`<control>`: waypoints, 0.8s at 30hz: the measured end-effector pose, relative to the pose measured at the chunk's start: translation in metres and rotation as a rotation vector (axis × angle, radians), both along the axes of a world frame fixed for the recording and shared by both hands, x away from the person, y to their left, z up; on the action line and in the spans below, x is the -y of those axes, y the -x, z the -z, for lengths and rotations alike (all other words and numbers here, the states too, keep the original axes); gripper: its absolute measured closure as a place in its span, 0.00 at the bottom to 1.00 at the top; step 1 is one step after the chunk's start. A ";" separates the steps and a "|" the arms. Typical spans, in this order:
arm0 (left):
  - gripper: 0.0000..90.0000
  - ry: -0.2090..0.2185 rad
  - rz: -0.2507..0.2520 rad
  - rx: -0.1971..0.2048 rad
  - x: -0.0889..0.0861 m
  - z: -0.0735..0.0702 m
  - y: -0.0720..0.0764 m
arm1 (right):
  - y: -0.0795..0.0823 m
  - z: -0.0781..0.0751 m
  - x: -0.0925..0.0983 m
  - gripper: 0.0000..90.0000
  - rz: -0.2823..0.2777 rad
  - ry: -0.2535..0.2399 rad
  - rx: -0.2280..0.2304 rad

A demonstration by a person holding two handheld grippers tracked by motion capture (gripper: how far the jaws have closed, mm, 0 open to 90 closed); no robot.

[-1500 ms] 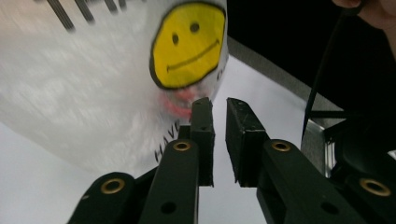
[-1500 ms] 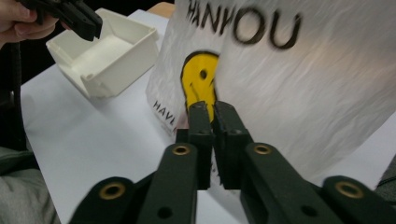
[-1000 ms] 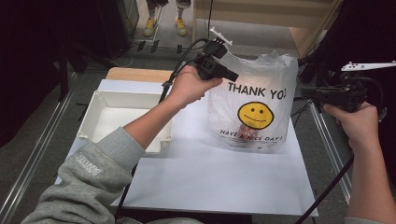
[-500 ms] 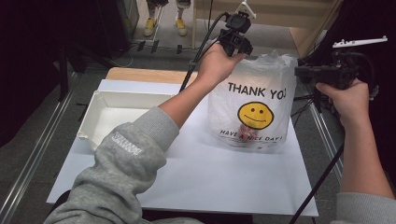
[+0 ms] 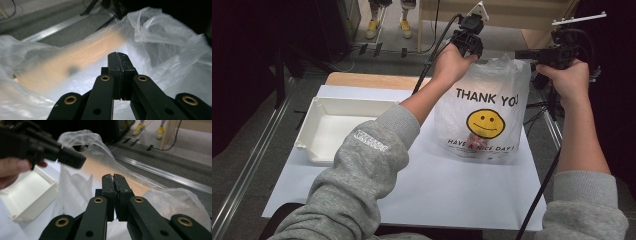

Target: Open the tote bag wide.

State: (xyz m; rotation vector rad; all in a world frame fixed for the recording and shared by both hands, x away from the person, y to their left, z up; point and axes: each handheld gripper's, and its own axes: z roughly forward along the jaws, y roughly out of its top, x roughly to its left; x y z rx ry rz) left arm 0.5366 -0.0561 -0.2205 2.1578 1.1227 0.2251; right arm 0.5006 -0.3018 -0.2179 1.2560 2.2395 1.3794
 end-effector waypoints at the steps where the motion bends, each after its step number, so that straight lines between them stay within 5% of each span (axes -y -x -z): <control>1: 1.00 0.001 0.006 -0.009 0.000 0.005 0.001 | -0.006 0.001 -0.005 0.99 0.005 0.013 -0.018; 6: 1.00 0.007 0.028 -0.030 -0.003 0.009 0.005 | -0.017 0.006 -0.016 0.99 0.010 0.017 -0.035; 13: 1.00 0.023 0.062 -0.039 -0.012 0.010 0.018 | -0.026 0.021 -0.029 0.98 0.011 0.083 -0.074; 24: 1.00 0.043 0.135 -0.041 -0.024 0.015 0.047 | -0.005 0.036 -0.026 0.98 -0.012 0.093 -0.109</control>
